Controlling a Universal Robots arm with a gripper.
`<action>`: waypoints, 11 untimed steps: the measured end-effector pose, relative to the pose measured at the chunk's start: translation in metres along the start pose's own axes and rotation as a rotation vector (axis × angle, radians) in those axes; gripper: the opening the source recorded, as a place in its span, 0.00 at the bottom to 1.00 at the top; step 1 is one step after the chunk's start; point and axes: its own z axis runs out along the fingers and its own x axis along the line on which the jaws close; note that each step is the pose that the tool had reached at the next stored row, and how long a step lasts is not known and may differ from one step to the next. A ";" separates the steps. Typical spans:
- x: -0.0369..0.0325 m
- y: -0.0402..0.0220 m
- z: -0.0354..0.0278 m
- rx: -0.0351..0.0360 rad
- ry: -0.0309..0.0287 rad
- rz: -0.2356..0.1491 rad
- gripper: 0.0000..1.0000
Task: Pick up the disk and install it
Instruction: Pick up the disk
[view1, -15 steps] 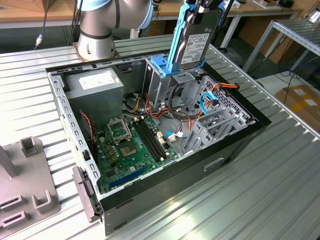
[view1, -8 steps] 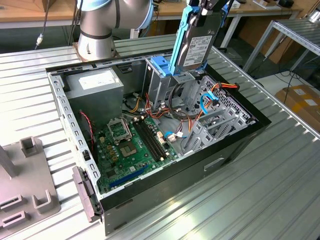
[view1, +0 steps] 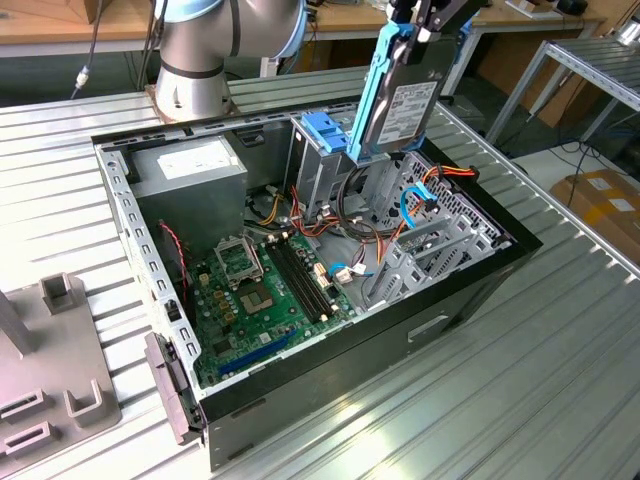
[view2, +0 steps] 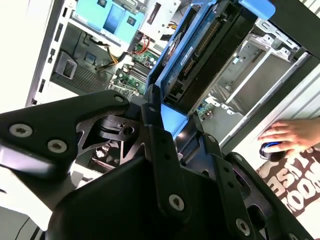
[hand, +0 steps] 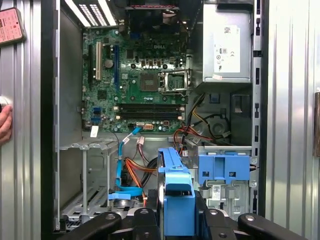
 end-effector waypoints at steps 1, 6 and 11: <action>0.0030 0.0000 0.0000 0.0000 0.0000 0.000 0.36; 0.0033 0.0000 -0.0008 0.0000 0.0002 0.000 0.36; 0.0034 0.0000 -0.0097 0.0000 -0.0001 0.000 0.36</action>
